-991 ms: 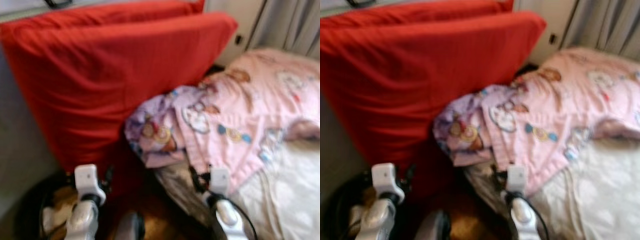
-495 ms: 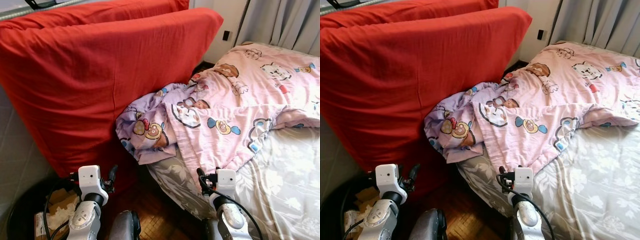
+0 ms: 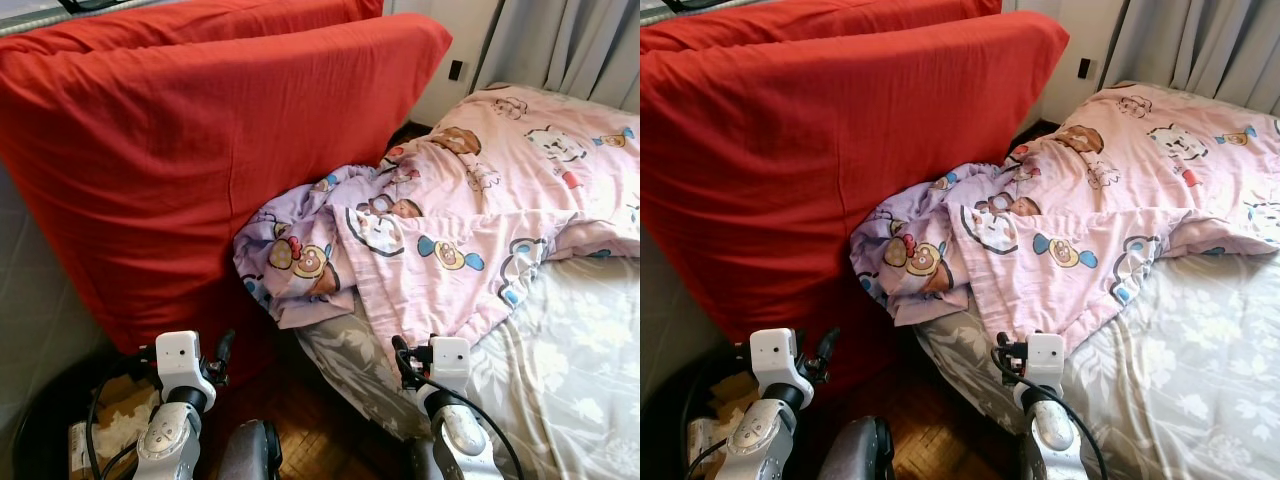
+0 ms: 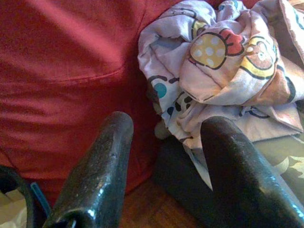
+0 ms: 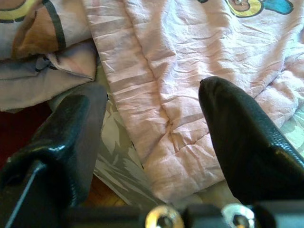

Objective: Clean up the room

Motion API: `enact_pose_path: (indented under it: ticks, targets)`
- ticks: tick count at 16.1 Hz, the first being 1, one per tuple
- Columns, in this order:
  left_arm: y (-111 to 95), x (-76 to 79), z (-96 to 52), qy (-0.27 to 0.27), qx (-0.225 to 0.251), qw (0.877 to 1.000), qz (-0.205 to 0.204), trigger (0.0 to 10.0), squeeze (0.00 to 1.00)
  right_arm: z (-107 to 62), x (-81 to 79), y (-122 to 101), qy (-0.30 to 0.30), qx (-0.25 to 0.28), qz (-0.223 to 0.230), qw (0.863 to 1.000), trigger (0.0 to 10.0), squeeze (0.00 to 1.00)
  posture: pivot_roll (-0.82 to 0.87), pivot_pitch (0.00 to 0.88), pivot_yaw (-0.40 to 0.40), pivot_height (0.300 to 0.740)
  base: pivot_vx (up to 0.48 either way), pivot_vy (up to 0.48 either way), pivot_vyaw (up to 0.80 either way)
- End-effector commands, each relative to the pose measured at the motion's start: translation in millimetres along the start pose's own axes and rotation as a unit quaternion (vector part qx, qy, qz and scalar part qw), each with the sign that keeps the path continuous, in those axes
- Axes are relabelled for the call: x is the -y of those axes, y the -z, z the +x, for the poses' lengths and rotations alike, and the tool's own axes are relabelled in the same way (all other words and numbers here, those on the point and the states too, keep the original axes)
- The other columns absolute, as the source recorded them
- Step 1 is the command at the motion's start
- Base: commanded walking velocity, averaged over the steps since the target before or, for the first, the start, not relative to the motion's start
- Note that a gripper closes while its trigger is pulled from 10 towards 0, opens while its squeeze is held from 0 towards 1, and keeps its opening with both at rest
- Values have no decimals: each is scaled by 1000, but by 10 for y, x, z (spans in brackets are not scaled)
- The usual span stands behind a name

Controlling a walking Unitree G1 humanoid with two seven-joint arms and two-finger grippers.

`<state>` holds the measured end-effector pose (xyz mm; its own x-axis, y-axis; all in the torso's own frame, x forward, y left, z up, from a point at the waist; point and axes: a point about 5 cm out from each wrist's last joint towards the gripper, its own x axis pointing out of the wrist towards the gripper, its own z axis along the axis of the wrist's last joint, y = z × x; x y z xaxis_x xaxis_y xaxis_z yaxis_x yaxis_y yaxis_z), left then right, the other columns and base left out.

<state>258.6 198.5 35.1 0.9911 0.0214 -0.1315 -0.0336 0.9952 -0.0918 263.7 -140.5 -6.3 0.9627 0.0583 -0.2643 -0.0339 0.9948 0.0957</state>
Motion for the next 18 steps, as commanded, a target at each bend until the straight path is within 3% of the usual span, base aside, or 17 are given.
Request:
enact_pose_path:
  ticks: [1,8,16,17,18]
  targets:
    - [-26,-2,-7,1,5,1000,-1,10000,0,8,-13,11,-3,-7,-6,1000,10000,0,63,54,19,594,259,0,0]
    - [-41,8,-20,2,5,1000,2,10000,0,15,-6,18,4,-12,-8,1000,10000,0,62,50,22,594,272,0,0]
    - [-46,-7,-53,-5,4,1000,17,10000,0,87,-3,35,4,-52,8,999,10000,0,72,70,27,594,0,0,0]
    - [-41,-10,-68,-4,2,1000,18,10000,0,126,30,25,19,-69,10,997,10000,1000,71,79,27,594,0,0,0]
    - [-37,-4,-69,-2,1,1000,19,10000,0,148,52,8,29,-73,18,997,10000,1000,77,92,26,594,0,0,0]
